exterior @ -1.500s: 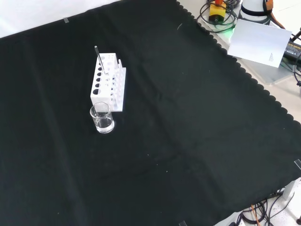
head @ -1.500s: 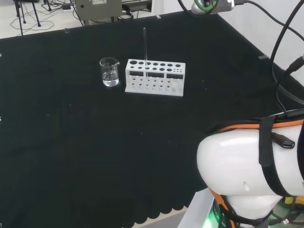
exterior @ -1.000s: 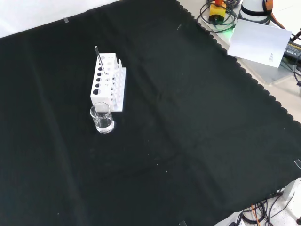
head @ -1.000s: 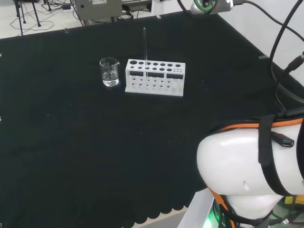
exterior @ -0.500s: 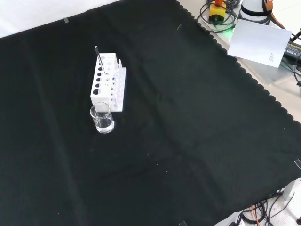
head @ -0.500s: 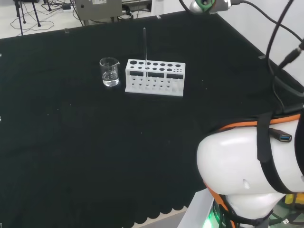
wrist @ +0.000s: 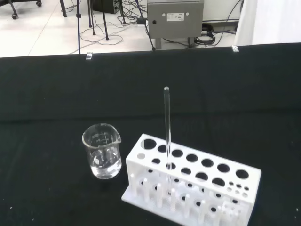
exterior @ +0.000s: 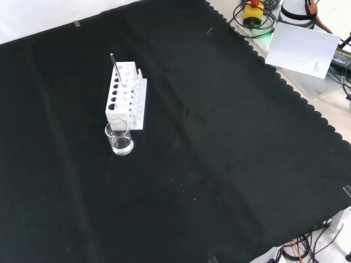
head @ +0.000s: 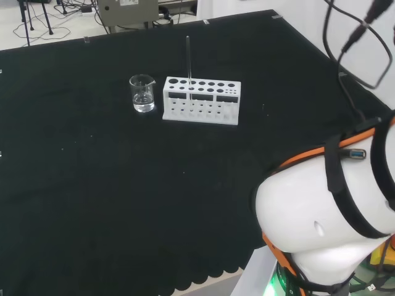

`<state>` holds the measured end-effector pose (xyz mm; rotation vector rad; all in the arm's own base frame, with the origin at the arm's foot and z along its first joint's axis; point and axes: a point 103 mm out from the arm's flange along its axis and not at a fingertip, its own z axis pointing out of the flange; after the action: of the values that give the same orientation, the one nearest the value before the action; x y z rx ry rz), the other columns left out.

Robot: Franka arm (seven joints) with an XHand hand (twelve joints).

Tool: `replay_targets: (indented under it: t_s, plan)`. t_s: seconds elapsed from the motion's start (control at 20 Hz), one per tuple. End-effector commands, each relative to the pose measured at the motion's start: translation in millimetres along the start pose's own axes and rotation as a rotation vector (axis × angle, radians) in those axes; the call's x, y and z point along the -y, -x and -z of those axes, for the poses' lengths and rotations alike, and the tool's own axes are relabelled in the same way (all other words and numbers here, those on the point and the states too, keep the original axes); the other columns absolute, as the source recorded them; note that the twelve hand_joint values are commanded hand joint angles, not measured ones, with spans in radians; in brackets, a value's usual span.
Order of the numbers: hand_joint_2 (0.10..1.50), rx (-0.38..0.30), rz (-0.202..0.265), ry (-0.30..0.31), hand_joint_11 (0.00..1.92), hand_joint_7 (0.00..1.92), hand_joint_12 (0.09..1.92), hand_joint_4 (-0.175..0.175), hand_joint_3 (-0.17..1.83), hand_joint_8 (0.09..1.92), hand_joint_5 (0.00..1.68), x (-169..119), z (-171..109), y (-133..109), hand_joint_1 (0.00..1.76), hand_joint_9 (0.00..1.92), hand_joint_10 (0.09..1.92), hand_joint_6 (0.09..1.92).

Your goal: Take the glass rod from the white test tube rack.

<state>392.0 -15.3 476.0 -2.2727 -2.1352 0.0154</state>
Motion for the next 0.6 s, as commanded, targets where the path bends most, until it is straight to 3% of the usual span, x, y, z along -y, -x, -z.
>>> replay_targets:
  t_s: [0.05, 0.6]
  plan:
    - [0.94, 0.021, 0.047, -0.048, 0.02, 0.15, 1.45, -0.125, 0.38, 0.97, 0.08, -66, -5, 1, 0.49, 0.35, 0.97, 0.09]
    - [0.96, -0.008, 0.107, -0.073, 0.07, 0.22, 1.45, -0.131, 0.39, 1.0, 0.11, -145, -34, 3, 0.48, 0.44, 0.98, 0.09]
